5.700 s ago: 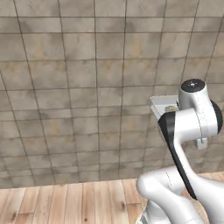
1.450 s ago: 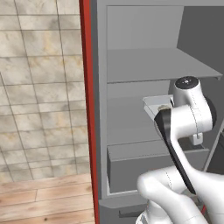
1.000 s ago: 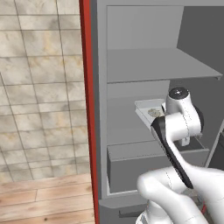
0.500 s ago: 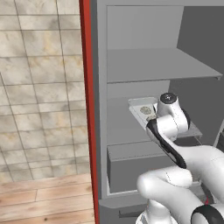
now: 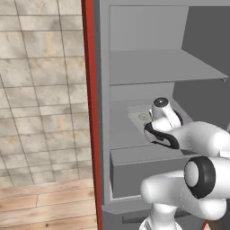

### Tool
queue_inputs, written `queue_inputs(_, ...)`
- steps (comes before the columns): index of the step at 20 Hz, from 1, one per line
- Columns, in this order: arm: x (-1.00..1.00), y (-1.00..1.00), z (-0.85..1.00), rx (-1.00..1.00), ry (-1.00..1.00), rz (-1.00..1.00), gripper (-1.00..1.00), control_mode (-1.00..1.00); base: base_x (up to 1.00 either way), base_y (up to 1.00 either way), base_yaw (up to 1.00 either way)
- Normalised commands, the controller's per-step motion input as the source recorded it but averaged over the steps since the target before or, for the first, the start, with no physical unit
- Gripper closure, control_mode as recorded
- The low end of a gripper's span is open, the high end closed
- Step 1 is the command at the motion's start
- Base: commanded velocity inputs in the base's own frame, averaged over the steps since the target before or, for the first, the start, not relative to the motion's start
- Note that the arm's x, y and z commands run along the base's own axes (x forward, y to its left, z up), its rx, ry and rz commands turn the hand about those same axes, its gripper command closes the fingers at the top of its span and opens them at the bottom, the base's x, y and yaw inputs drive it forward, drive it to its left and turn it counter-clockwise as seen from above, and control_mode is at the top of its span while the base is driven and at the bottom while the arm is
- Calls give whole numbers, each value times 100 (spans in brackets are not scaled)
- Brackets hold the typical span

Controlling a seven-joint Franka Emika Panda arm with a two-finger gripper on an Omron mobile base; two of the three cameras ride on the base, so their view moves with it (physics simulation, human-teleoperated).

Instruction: Place two dumplings into each of the tupperware containers and then place the containers in the fridge.

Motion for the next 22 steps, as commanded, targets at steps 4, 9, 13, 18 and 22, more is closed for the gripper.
queue_inputs(4, 51, 0, -29, 0, 0, 0, 100, -100, 0, 0, 0)
queue_inputs(9, 37, 0, -36, 0, 0, 0, 100, -100, 0, 0, 0)
queue_inputs(13, 44, 1, -22, 0, 0, 0, 100, -100, 0, 0, 0)
queue_inputs(18, 35, 0, -14, 0, 0, 0, 100, -100, 0, 0, 0)
queue_inputs(22, 15, 0, 0, 0, -4, 0, -100, -100, 0, 0, 0)
